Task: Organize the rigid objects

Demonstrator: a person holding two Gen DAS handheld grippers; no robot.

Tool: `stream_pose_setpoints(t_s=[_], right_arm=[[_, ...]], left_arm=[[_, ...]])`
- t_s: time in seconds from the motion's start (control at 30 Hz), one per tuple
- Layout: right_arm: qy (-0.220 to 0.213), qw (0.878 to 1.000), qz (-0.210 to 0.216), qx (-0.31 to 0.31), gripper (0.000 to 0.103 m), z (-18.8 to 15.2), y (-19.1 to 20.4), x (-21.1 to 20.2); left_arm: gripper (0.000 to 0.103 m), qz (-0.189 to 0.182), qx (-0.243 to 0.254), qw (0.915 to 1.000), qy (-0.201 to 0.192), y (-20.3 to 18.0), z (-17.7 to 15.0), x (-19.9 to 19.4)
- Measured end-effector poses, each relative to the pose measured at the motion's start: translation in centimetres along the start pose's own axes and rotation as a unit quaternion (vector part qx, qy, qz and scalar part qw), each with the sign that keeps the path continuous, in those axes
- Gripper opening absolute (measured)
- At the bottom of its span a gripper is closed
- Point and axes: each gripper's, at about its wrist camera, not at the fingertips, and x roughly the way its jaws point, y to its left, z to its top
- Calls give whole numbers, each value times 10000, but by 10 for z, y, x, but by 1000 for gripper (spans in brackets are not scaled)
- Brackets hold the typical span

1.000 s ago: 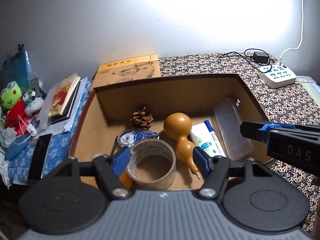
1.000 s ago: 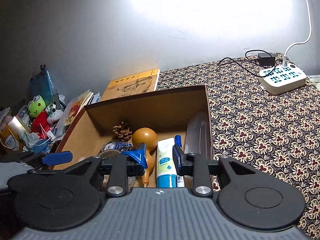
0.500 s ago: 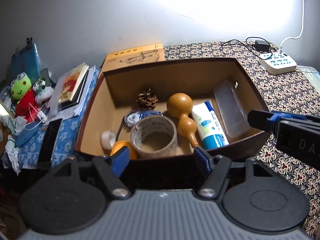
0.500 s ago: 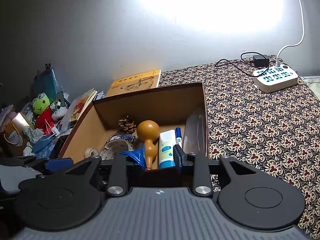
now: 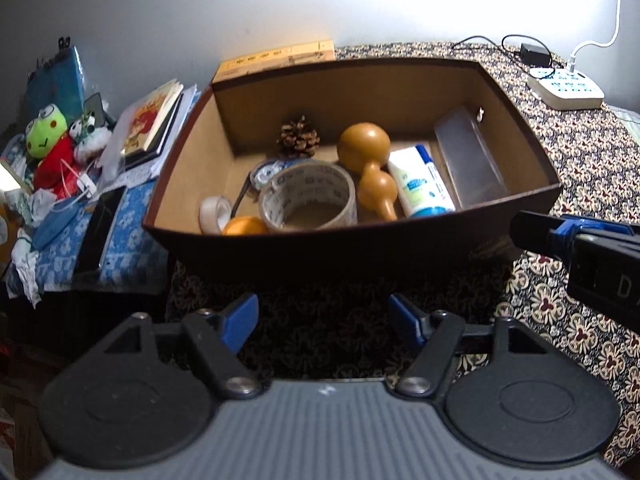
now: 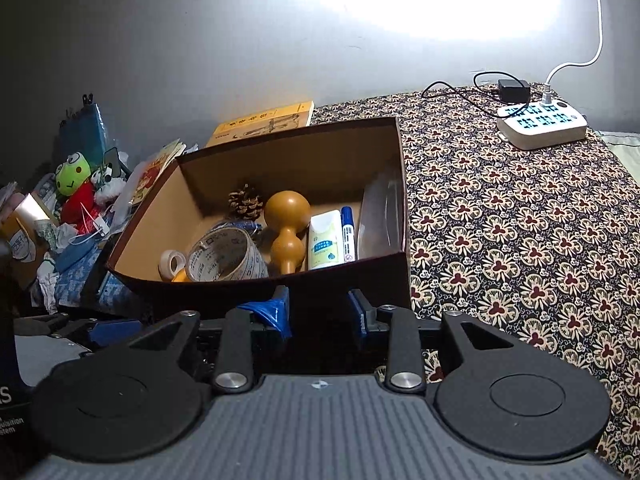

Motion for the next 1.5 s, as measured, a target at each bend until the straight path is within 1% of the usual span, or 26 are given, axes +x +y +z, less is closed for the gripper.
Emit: stream_pose_setpoints(t_s=[0.17,0.4,0.73,1.13,1.5], right_arm=[[151,9999,-57,-33,16,-8,-1,4],[414,9990,-164,16,16,-16,-5,13],[740,9967,-318,49,17,-24,-6,25],[841,9955,-419,153,18,-30,-2,31],[839,9952,-480,139,19,-25,-13,29]], left_arm=[[71,18,20,9998,183,-2,-11,8],[71,-7,7,9990,456,-3,-17,19],[71,-190,125,9963,833,-7,-24,35],[71,-193,274,9948,960,-3,-26,45],[71,-127,269,9956,886,-14,-21,36]])
